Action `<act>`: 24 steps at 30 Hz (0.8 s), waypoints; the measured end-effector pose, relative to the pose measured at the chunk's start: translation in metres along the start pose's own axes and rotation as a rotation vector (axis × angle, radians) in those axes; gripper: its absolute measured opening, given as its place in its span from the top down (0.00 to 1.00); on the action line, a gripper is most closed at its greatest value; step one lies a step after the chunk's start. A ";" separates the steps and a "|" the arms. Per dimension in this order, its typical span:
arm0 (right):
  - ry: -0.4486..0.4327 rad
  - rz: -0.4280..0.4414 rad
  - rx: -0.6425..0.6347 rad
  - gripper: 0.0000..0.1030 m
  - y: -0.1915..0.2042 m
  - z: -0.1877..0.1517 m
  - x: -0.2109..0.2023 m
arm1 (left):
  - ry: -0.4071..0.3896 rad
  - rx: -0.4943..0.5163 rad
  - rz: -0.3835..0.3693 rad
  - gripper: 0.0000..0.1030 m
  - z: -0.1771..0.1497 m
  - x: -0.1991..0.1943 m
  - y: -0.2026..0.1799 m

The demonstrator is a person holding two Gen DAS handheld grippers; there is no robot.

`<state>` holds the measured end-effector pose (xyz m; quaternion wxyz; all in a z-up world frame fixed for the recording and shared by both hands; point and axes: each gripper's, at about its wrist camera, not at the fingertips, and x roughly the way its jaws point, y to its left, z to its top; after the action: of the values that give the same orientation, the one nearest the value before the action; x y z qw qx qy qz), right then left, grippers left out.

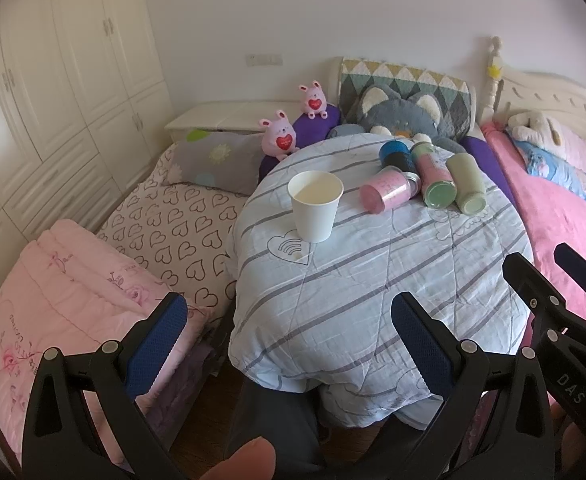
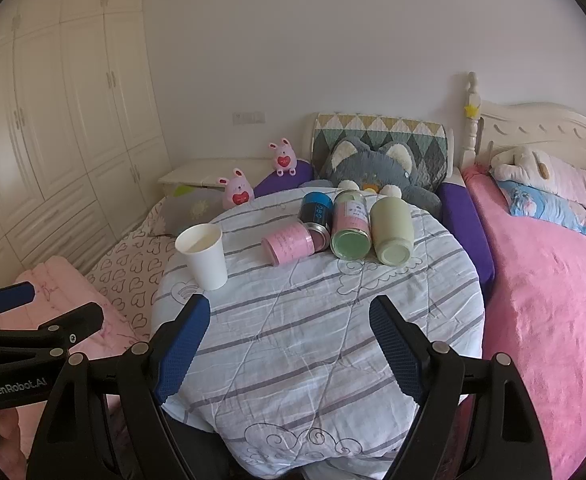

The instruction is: Flip cup upright

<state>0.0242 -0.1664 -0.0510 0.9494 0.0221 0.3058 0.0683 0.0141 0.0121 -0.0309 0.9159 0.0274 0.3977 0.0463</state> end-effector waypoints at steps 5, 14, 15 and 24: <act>0.001 -0.001 0.001 0.19 0.000 0.000 0.001 | 0.000 0.002 0.001 0.00 0.000 0.000 0.000; 0.001 0.001 -0.002 0.19 0.000 0.001 0.001 | 0.000 0.001 0.000 0.00 0.001 0.000 0.000; 0.001 0.002 -0.003 0.19 0.000 0.001 0.003 | 0.000 0.001 0.001 0.00 0.001 0.000 0.000; 0.005 0.007 -0.005 0.19 0.001 0.000 0.006 | 0.001 0.003 -0.001 0.00 0.002 0.001 0.000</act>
<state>0.0289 -0.1648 -0.0543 0.9484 0.0205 0.3081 0.0723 0.0161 0.0117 -0.0299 0.9156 0.0284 0.3984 0.0453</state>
